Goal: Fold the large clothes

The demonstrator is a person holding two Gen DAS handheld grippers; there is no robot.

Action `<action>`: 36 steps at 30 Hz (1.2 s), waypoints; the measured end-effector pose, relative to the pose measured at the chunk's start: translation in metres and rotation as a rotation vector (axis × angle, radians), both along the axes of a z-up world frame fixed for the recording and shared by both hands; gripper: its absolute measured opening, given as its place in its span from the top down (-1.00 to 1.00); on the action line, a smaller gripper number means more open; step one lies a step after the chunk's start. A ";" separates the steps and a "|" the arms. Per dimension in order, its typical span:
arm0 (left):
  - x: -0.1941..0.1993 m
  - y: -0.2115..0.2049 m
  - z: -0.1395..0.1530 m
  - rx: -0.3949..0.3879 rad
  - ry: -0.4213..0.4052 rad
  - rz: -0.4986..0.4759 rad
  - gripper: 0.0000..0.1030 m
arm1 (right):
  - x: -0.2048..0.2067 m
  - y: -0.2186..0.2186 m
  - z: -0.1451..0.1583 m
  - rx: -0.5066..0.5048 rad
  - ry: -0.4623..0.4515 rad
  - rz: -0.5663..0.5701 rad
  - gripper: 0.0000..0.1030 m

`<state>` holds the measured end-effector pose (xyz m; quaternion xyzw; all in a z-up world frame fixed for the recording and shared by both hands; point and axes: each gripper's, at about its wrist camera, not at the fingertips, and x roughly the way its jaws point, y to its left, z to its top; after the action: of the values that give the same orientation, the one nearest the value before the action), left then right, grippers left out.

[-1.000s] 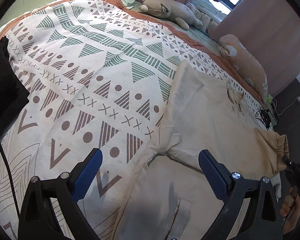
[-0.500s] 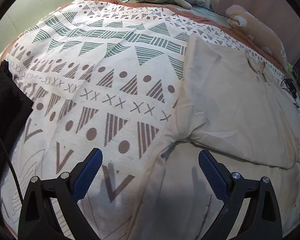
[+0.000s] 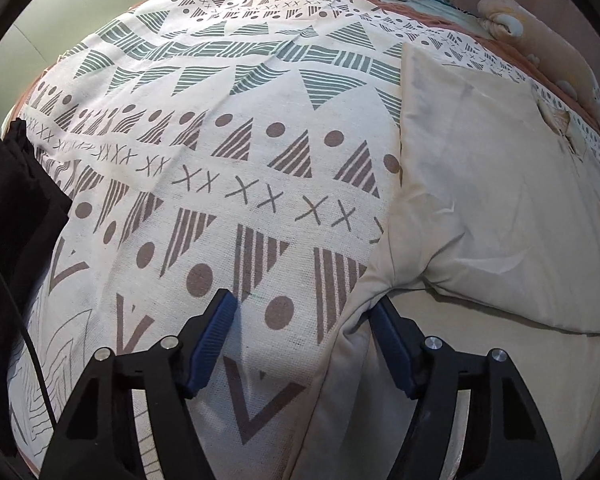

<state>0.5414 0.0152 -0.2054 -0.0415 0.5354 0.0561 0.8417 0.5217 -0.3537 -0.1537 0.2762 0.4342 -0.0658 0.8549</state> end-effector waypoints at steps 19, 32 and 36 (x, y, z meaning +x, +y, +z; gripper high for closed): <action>-0.032 -0.009 0.066 -0.105 -0.161 0.012 -0.37 | -0.043 -0.013 0.032 -0.003 -0.138 -0.123 -0.73; -0.072 -0.087 0.109 -0.209 -0.247 -0.153 -0.77 | -0.155 -0.055 0.058 0.039 -0.289 -0.309 -0.73; -0.077 -0.103 0.114 -0.251 -0.264 -0.163 -0.77 | -0.192 -0.075 0.055 0.040 -0.314 -0.383 -0.73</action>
<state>0.4646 -0.0879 -0.0912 -0.1099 0.4249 -0.0853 0.8945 0.3298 -0.4290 -0.0983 0.3771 0.2369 -0.1745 0.8782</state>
